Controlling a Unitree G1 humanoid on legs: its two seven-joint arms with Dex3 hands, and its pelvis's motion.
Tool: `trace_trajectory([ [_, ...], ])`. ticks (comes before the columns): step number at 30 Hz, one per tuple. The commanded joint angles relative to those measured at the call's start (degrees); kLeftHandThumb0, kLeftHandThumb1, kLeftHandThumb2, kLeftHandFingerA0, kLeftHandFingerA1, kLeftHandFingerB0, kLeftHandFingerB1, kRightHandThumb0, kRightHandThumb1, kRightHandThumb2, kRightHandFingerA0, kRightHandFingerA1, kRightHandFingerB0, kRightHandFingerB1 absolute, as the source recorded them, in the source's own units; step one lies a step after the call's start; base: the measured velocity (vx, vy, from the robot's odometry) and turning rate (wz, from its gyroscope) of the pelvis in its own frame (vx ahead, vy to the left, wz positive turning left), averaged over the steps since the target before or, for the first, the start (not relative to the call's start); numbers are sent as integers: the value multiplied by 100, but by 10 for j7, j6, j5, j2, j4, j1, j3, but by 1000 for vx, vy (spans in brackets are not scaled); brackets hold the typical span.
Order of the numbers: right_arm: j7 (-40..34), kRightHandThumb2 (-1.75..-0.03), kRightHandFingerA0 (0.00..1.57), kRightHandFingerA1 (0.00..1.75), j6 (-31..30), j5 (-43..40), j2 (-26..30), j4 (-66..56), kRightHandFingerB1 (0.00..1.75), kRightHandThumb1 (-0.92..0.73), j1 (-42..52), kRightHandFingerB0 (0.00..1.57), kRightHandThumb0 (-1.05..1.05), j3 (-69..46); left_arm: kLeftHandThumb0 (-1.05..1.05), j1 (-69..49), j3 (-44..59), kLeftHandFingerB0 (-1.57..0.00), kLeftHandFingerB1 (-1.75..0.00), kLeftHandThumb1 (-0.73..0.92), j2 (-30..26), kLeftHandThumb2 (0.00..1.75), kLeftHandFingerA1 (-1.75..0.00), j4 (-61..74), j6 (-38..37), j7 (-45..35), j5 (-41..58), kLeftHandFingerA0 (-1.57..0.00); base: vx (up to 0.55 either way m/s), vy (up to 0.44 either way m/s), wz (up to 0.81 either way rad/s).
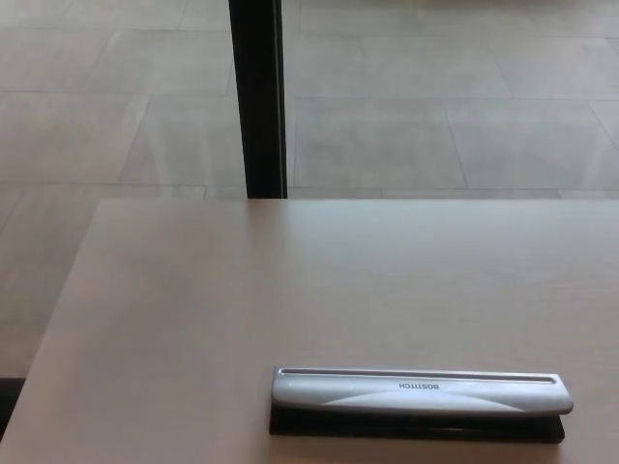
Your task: A hole pucnch is kept on the middle on the desk infront of the robot and the robot uses both its hands as fists to press on it and use it
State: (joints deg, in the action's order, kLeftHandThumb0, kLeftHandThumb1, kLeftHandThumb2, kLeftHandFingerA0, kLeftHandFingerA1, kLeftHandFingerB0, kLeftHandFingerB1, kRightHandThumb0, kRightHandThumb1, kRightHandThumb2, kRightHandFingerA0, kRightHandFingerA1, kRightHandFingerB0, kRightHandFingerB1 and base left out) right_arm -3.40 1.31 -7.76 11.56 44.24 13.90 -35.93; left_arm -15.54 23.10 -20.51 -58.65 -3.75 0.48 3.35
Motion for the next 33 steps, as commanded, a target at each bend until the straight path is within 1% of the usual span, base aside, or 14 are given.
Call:
trace_trajectory([
  [1,-78,-60,60,68,-57,-189,75,5,45,-72,-84,24,-51,-186,-55,25,120,-63,-84,56,-26,82,-93,41,24,54,108,-101,0,0,0],
  [2,-98,-61,65,76,-65,-201,86,-8,82,-71,-101,45,-51,-205,-55,31,127,-66,-82,56,-30,85,-91,59,27,61,108,-108,0,0,0],
  [5,-93,-64,59,72,-91,-221,137,-24,47,-76,-149,15,-44,-240,-55,70,164,-86,-73,48,-34,74,-112,70,-42,91,118,-110,0,0,0],
  [7,-123,-71,75,73,-105,-229,183,-22,50,-67,-200,30,-35,-268,-63,108,174,-84,-70,66,-44,71,-92,101,-66,144,97,-105,0,0,0],
  [8,-132,-113,74,79,-113,-240,196,-38,59,-48,-220,28,-17,-281,-58,128,181,-86,-74,65,-49,77,-106,121,-78,148,95,-102,0,0,0],
  [10,-134,-113,89,89,-116,-246,217,-61,61,-49,-256,33,-19,-293,-54,173,197,-86,-73,61,-56,82,-121,133,-108,143,105,-106,0,0,0],
  [11,-122,-90,100,126,-121,-250,225,-86,74,-57,-273,75,-30,-292,-64,196,198,-98,-81,63,-56,88,-163,174,-101,139,107,-112,0,0,0],
  [14,-112,-107,117,121,-137,-253,237,-155,87,-48,-314,90,-30,-282,-69,254,200,-111,-82,55,-44,93,-165,294,-81,142,115,-115,0,0,0],
  [15,-108,-112,107,152,-148,-269,237,-178,89,-44,-335,90,-24,-286,-67,280,198,-105,-95,47,-31,109,-142,348,-56,154,121,-142,0,0,0],
  [16,-132,-112,129,135,-175,-278,232,-239,101,-53,-360,84,-33,-272,-66,310,170,-108,-99,54,-26,86,-147,415,-38,153,107,-103,0,0,0],
  [17,-147,-103,101,172,-185,-280,219,-288,120,-60,-374,73,-31,-260,-57,333,152,-109,-104,48,-20,91,-153,464,-18,161,90,-104,0,0,0],
  [20,-168,-100,104,175,-132,-270,163,-385,124,-57,-408,83,-33,-224,-13,388,98,-79,-137,48,15,118,-174,583,54,187,61,-86,0,0,0],
  [27,-96,-106,135,142,-118,-300,82,-548,108,-40,-385,98,-55,-132,-14,445,23,-60,-115,76,98,91,-175,689,61,175,67,-92,0,0,0],
  [33,-113,-103,102,175,-131,-234,-60,-741,122,-59,-299,81,-30,62,-24,382,-156,-71,-133,64,220,107,-175,811,99,93,113,-94,0,0,0],
])
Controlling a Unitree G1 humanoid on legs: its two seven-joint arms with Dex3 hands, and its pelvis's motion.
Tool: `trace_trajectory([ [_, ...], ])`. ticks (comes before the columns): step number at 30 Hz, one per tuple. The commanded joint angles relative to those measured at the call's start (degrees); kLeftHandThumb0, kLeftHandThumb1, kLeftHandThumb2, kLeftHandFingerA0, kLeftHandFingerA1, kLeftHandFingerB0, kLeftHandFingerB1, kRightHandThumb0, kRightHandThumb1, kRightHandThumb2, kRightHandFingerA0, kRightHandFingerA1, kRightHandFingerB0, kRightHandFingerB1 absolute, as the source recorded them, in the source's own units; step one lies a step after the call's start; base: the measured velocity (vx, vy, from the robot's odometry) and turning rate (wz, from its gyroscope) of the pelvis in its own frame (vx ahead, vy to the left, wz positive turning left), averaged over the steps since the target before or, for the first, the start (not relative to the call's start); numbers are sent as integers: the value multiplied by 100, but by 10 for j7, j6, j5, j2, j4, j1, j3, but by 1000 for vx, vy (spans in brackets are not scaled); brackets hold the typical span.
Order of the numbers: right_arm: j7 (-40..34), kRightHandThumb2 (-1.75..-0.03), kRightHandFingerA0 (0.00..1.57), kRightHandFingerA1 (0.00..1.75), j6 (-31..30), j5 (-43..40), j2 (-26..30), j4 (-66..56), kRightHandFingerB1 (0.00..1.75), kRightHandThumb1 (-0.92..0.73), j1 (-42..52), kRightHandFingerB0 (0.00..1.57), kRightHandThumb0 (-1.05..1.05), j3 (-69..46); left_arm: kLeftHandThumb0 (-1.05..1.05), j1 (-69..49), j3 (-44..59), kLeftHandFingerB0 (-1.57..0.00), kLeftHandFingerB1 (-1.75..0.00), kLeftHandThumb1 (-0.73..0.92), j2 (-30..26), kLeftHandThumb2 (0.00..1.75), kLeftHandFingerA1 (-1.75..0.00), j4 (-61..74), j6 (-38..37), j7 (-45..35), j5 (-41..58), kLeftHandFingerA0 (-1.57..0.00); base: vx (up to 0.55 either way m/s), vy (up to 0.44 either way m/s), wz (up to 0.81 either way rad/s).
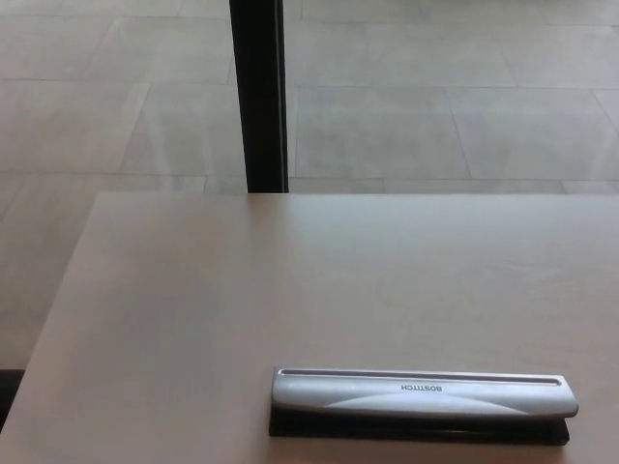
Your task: A hole pucnch is kept on the middle on the desk infront of the robot and the robot uses both its hands as fists to press on it and use it
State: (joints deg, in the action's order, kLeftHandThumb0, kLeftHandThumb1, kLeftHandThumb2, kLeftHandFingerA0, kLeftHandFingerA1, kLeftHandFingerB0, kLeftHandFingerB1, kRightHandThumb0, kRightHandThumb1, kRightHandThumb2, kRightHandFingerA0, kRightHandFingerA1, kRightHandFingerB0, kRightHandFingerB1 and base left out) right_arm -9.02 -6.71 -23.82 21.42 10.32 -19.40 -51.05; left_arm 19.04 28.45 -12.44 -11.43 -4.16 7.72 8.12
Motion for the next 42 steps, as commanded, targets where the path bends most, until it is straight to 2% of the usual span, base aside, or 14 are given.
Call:
trace_trajectory([
  [1,-43,-95,98,175,-8,-38,-214,-406,127,-73,65,75,-26,265,-24,8,-266,-77,-141,57,162,117,-175,346,111,0,63,-100,0,0,0],
  [3,-20,-101,102,175,51,7,-264,-382,135,-73,91,76,-24,311,-22,-24,-318,-71,-161,59,189,119,-175,348,113,-12,57,-96,0,0,0],
  [4,-14,-102,102,175,68,23,-282,-372,134,-72,106,78,-24,328,-23,-39,-340,-70,-159,62,207,116,-175,346,114,-12,59,-98,0,0,0],
  [5,0,-109,124,175,78,33,-291,-364,130,-70,121,76,-22,345,-24,-52,-362,-77,-149,62,222,116,-175,352,128,0,48,-95,0,0,0],
  [6,14,-113,124,175,86,35,-296,-357,132,-67,132,77,-22,356,-27,-62,-378,-66,-161,65,228,111,-175,356,142,4,44,-97,0,0,0],
  [8,18,-113,124,175,87,38,-299,-355,132,-67,134,77,-22,359,-27,-65,-383,-66,-161,65,234,111,-175,358,149,5,41,-97,0,0,0],
  [9,25,-108,105,175,75,34,-310,-347,132,-67,151,77,-26,376,-26,-86,-415,-65,-155,70,251,104,-175,354,151,11,33,-96,0,0,0],
  [10,36,-105,103,175,63,44,-304,-339,135,-70,168,72,-27,393,-24,-100,-440,-60,-153,71,266,101,-175,344,150,20,23,-96,0,0,0],
  [15,56,-106,98,175,75,87,-298,-311,129,-68,218,68,-21,444,-24,-154,-494,-49,-151,76,336,98,-175,297,128,67,2,-89,0,0,0],
  [16,54,-107,99,175,71,100,-292,-310,140,-67,231,62,-21,456,-22,-168,-506,-44,-155,81,352,97,-175,285,117,81,-9,-88,0,0,0],
  [18,60,-118,103,175,92,119,-289,-294,138,-63,247,71,-21,473,-20,-188,-529,-45,-161,81,376,101,-175,252,94,110,-16,-86,0,0,0],
  [21,53,-101,101,175,95,124,-289,-291,146,-71,269,69,-30,496,-17,-197,-550,-51,-165,78,373,108,-175,222,74,127,-17,-86,0,0,0],
  [28,53,-113,106,175,111,131,-279,-274,159,-60,276,66,-32,508,-21,-195,-567,-55,-175,74,372,116,-175,191,58,148,-6,-85,0,0,0],
  [42,44,-109,109,175,198,173,-282,-160,157,-61,261,71,-33,523,-18,-170,-532,-57,-173,68,406,121,-175,47,-67,251,-51,-97,0,0,0],
])
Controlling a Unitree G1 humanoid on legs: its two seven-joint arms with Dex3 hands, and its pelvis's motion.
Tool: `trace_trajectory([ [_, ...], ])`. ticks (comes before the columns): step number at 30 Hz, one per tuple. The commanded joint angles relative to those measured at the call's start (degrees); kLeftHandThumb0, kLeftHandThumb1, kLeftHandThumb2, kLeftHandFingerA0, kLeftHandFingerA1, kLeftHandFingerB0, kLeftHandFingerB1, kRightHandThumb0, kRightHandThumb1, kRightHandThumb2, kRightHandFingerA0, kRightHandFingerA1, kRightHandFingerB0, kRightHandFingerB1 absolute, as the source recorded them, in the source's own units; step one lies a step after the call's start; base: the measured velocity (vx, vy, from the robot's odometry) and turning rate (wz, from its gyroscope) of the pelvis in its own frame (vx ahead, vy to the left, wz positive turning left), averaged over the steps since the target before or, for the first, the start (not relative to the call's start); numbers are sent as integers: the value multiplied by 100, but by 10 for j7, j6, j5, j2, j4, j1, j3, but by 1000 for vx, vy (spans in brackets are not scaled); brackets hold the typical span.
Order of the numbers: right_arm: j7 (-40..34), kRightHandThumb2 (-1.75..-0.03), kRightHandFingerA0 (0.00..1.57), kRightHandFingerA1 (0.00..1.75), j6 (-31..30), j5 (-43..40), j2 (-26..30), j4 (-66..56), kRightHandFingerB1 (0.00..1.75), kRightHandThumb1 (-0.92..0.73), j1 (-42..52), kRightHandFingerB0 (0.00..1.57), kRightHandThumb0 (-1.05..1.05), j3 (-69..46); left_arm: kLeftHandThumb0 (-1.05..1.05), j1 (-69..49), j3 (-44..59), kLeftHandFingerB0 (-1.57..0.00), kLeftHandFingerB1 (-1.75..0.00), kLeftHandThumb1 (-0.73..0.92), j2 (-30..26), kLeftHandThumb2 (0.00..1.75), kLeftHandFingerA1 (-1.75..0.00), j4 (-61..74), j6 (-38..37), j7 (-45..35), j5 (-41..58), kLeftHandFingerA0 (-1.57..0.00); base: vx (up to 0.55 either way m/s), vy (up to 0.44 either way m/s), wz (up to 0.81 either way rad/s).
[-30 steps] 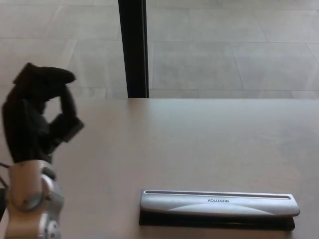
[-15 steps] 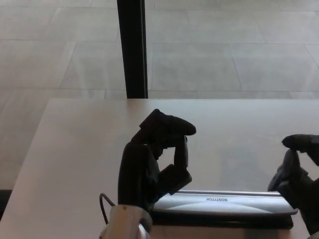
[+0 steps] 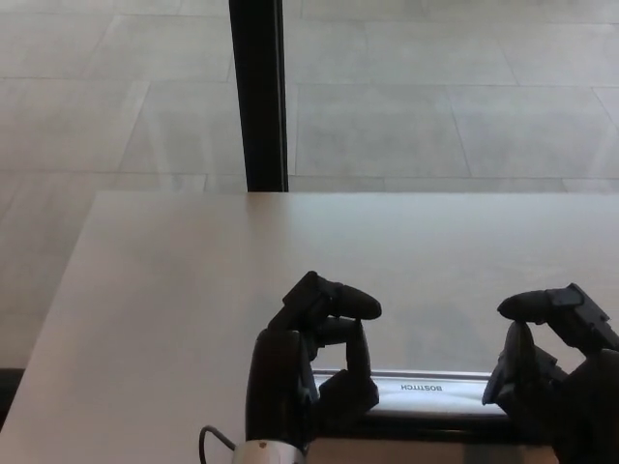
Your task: A hole pucnch is kept on the middle on the desk infront of the robot and the robot uses both its hands as fists to press on it and use it
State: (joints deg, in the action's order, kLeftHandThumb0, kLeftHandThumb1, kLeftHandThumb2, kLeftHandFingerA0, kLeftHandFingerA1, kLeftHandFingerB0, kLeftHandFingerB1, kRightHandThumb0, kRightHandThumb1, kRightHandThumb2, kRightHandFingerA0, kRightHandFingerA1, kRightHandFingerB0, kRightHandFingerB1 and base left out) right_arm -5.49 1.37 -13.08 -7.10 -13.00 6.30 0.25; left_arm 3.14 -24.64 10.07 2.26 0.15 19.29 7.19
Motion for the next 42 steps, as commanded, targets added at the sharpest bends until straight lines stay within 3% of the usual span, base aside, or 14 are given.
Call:
trace_trajectory([
  [1,7,-111,110,175,144,74,3,110,156,-60,-3,73,-33,10,-19,-6,8,-58,-169,70,183,116,-175,-119,-132,149,-48,-98,0,0,0],
  [7,-33,-106,110,175,212,128,30,238,165,-65,-14,72,-32,-4,-22,6,19,-59,-167,69,167,112,-175,-169,-155,193,-79,-97,0,0,0],
  [10,-59,-112,106,175,251,144,30,294,153,-63,-16,81,-28,-12,-22,9,25,-61,-165,70,168,108,-175,-188,-172,220,-91,-98,0,0,0],
  [16,-145,-104,101,175,322,223,35,369,153,-67,-22,78,-29,-7,-26,27,21,-65,-165,72,166,101,-175,-262,-230,277,-133,-99,0,0,0],
  [17,-153,-102,100,175,336,228,33,381,153,-67,-27,77,-29,-8,-26,32,21,-71,-151,72,165,102,-175,-278,-241,287,-140,-95,0,0,0],
  [18,-165,-99,99,175,342,242,37,390,153,-70,-29,76,-30,-5,-25,41,13,-71,-151,71,158,103,-175,-292,-230,318,-168,-94,0,0,0],
  [19,-180,-101,99,175,357,256,39,404,152,-68,-34,76,-28,-2,-25,46,7,-62,-169,70,154,106,-175,-308,-238,324,-179,-95,0,0,0],
  [21,-210,-101,99,175,379,285,46,432,151,-66,-44,77,-29,4,-26,51,-3,-61,-168,70,148,107,-175,-330,-249,335,-194,-95,0,0,0],
  [28,-298,-109,103,175,385,349,70,506,147,-60,-61,80,-26,31,-26,63,-32,-59,-170,69,132,109,-175,-367,-252,369,-238,-92,0,0,0],
  [33,-350,-98,98,175,379,380,84,571,171,-65,-71,65,-29,63,-17,89,-70,-62,-169,69,112,109,-175,-409,-244,397,-285,-88,0,0,0],
  [34,-347,-99,96,175,379,380,88,585,142,-67,-73,76,-29,68,-15,99,-93,-62,-166,70,96,108,-175,-424,-239,399,-312,-86,0,0,0],
  [38,-364,-100,95,175,371,391,98,614,134,-65,-76,76,-24,87,-12,114,-145,-57,-162,74,62,102,-175,-454,-233,392,-357,-77,0,0,0],
  [39,-380,-84,91,175,374,400,103,634,134,-71,-79,79,-24,98,-12,125,-170,-59,-158,68,47,102,-175,-466,-218,393,-383,-77,0,0,0],
  [42,-393,-84,91,175,381,401,107,648,134,-71,-84,79,-24,106,-12,130,-177,-59,-158,68,47,102,-175,-477,-219,403,-384,-77,0,0,0],
])
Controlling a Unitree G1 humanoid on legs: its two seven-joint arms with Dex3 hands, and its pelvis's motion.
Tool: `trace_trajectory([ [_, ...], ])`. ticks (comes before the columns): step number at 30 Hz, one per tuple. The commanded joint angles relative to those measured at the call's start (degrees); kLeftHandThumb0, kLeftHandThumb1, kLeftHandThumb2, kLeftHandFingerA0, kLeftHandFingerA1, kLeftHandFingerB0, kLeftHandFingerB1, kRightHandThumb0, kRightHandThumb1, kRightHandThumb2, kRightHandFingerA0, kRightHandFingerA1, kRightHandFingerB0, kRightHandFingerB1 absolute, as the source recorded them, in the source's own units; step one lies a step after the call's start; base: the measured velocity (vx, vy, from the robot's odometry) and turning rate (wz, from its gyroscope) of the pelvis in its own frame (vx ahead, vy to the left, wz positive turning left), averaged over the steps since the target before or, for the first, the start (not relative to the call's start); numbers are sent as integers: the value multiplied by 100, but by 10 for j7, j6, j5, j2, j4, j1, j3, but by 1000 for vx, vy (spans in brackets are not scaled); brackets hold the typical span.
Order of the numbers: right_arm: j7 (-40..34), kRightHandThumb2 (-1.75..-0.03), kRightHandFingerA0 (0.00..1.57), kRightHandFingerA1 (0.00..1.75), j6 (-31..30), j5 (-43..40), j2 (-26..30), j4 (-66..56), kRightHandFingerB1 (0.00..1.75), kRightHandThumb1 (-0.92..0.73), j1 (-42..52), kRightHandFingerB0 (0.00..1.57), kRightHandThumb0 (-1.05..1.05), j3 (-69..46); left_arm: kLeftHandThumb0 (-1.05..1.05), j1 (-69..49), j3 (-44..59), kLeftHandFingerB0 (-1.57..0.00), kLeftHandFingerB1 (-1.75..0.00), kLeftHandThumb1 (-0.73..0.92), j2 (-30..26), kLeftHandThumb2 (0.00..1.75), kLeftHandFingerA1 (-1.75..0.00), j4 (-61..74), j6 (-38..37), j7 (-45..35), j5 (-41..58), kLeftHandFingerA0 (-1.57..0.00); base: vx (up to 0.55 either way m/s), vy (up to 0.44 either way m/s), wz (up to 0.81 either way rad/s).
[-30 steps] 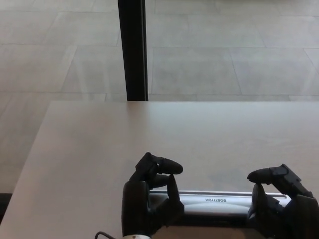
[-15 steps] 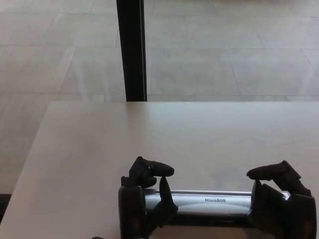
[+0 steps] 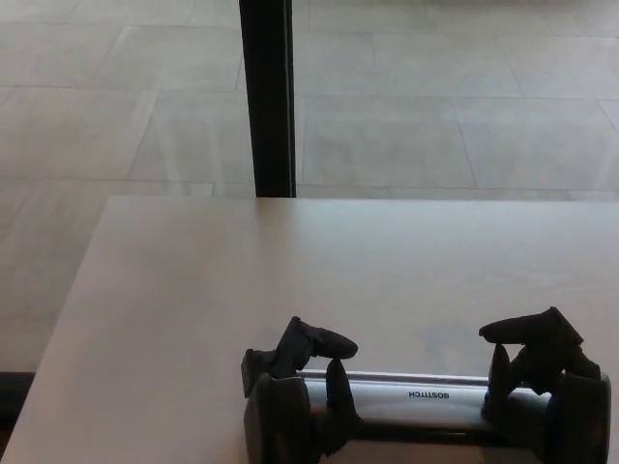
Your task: A hole pucnch is kept on the middle on the desk infront of the robot and the robot uses both its hands as fists to press on it and use it
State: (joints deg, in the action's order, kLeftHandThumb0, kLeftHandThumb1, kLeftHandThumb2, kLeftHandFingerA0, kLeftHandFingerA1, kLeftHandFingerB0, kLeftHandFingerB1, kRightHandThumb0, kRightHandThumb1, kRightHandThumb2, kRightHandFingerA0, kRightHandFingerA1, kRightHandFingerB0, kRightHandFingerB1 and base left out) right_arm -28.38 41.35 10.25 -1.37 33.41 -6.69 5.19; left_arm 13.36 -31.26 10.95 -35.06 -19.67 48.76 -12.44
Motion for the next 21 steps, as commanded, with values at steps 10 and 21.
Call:
trace_trajectory([
  [10,-173,-65,84,170,-60,170,57,215,124,-80,40,65,-41,87,-17,150,-251,-72,-153,54,-23,107,-175,-183,67,99,-329,-93,0,0,1],
  [21,-126,-68,80,150,-76,114,38,230,92,-78,35,63,-49,65,-28,239,-364,-90,-122,34,-50,90,-167,-240,85,47,-386,-105,-11,1,3],
])
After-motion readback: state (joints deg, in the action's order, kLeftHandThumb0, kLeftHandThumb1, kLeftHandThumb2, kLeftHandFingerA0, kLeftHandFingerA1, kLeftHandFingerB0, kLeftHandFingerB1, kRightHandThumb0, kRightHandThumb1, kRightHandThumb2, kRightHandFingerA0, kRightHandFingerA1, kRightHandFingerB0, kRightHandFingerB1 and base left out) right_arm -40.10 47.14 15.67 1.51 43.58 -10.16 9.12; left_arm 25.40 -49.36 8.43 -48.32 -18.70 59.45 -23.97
